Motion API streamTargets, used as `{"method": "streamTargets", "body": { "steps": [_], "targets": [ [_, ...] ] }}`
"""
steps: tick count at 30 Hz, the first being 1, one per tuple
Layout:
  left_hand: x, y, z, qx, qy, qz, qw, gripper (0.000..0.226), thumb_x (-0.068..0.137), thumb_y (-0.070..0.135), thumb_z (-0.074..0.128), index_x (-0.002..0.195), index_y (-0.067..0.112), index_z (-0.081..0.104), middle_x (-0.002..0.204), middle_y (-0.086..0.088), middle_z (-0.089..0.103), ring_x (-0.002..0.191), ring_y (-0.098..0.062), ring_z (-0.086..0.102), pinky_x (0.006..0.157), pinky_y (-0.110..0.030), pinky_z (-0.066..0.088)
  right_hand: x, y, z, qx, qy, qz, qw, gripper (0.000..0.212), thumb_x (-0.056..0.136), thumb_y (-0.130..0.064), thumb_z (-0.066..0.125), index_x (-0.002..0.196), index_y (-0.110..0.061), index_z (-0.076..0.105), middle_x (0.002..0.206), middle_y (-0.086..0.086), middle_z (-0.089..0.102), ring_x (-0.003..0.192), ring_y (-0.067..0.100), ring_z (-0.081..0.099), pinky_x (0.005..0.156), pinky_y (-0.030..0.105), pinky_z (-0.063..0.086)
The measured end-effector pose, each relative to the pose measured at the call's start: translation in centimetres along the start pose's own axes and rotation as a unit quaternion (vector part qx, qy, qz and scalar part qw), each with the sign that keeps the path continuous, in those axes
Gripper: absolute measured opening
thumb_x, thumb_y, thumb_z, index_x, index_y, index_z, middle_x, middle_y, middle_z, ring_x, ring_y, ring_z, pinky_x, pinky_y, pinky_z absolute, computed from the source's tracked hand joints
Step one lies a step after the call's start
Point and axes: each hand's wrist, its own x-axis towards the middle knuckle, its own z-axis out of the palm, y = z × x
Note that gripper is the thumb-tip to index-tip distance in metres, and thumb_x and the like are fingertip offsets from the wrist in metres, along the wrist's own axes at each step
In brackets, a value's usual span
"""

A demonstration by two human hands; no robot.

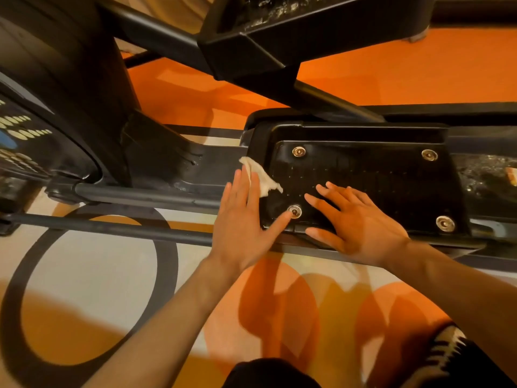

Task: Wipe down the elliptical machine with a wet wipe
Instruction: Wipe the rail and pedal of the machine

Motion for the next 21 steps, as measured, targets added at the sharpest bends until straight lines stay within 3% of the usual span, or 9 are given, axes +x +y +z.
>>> {"method": "streamTargets", "body": {
  "steps": [5,9,15,21],
  "targets": [
    [-6.2,0.0,0.6,-0.025,0.009,-0.016,1.0,0.107,0.086,0.093,0.013,0.167,0.024,-0.003,0.17,0.01,-0.022,0.152,0.0,-0.028,0.124,-0.029,-0.011,0.1,-0.2,-0.2,-0.009,-0.004,0.001,1.0,0.097,0.078,-0.08,-0.019,0.162,-0.036,0.001,0.172,-0.002,0.003,0.158,0.019,-0.008,0.128,0.043,0.002],
    [-7.1,0.8,1.4,-0.024,0.003,0.016,1.0,0.105,0.09,0.09,0.019,0.167,0.021,-0.005,0.172,0.007,-0.018,0.158,-0.011,-0.018,0.129,-0.038,-0.004,0.1,-0.3,0.0,-0.029,0.008,0.0,1.0,0.1,0.079,-0.08,-0.018,0.163,-0.033,0.01,0.171,0.002,0.013,0.159,0.022,0.002,0.128,0.045,0.01],
    [-3.2,1.4,0.4,0.03,-0.041,0.051,0.997,0.113,0.086,0.093,0.016,0.166,0.018,-0.008,0.174,-0.002,-0.011,0.159,-0.015,-0.017,0.131,-0.04,-0.002,0.7,-0.4,0.5,-0.01,0.015,0.006,1.0,0.117,0.067,-0.084,-0.031,0.163,-0.033,0.011,0.172,0.001,0.012,0.159,0.023,0.0,0.127,0.046,0.002],
    [-5.8,1.2,-2.2,0.124,-0.189,0.106,0.968,0.113,0.08,0.099,0.01,0.154,0.027,-0.038,0.166,0.002,-0.037,0.153,-0.014,-0.033,0.131,-0.042,-0.005,-0.2,-0.6,-0.1,-0.001,0.038,-0.005,0.999,0.087,0.091,-0.079,0.004,0.163,-0.031,0.011,0.172,0.001,0.011,0.159,0.023,-0.004,0.126,0.05,-0.003]
  ]
}}
